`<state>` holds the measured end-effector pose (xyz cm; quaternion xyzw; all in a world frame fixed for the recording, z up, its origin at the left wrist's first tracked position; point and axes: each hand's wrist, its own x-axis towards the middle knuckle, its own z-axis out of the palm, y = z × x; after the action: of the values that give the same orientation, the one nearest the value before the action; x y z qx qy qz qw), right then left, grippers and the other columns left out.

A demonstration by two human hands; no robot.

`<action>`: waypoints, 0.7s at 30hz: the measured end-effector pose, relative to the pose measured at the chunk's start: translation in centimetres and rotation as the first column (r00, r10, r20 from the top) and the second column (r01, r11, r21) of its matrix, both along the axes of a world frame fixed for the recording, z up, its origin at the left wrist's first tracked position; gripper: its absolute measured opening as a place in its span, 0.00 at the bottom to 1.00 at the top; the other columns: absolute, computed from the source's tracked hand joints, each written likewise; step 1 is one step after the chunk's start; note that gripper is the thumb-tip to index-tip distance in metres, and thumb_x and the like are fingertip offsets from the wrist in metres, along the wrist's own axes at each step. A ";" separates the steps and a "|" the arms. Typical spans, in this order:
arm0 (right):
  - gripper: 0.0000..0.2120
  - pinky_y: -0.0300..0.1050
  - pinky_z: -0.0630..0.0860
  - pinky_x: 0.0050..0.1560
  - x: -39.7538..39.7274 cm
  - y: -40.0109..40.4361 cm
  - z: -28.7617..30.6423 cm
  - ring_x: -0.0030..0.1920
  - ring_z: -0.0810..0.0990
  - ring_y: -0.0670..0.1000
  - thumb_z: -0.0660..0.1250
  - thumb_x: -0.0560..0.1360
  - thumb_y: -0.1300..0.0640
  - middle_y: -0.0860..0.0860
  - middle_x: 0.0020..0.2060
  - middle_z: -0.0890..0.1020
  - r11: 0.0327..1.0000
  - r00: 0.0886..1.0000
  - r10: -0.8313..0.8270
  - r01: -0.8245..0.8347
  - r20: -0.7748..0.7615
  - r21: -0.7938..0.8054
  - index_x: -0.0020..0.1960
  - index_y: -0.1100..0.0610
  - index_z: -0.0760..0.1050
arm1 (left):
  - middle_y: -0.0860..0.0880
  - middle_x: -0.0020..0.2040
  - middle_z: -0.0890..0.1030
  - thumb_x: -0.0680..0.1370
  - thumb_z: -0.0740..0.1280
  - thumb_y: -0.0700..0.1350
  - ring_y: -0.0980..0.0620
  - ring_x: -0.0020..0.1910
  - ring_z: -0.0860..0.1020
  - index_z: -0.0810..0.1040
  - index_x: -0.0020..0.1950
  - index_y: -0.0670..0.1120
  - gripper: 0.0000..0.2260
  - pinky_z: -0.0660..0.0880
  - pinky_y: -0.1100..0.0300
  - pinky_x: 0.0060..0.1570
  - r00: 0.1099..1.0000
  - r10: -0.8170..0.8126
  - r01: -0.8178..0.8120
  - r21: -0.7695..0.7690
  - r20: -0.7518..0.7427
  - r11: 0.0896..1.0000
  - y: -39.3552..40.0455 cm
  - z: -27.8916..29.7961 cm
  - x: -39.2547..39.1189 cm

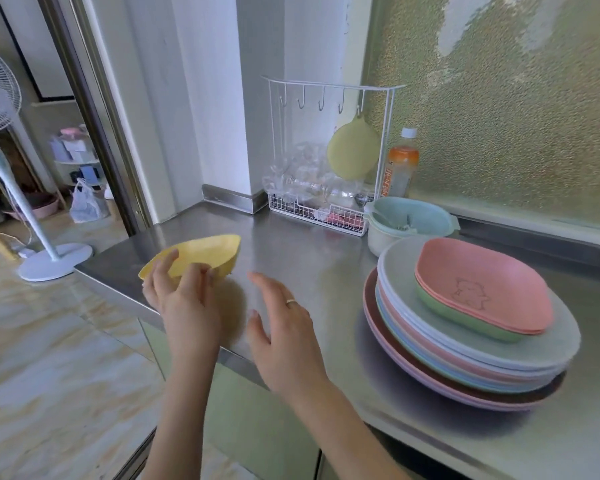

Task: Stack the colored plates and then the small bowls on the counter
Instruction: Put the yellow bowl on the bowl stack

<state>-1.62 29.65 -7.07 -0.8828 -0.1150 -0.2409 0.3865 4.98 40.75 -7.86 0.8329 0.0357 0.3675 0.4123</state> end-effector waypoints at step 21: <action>0.26 0.50 0.65 0.68 -10.0 -20.9 11.0 0.66 0.70 0.53 0.52 0.74 0.61 0.50 0.68 0.71 0.539 0.672 -0.695 0.723 -0.257 0.432 0.71 0.51 0.67 | 0.53 0.77 0.56 0.77 0.50 0.64 0.53 0.76 0.54 0.49 0.78 0.52 0.32 0.52 0.53 0.75 0.515 -0.849 0.770 -0.371 -0.117 0.519 -20.7 8.0 -6.8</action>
<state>-11.61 8.78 3.91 -0.7272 0.3289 -0.3732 0.4730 -1.78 20.04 0.12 0.7286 -0.2518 -0.0025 0.6369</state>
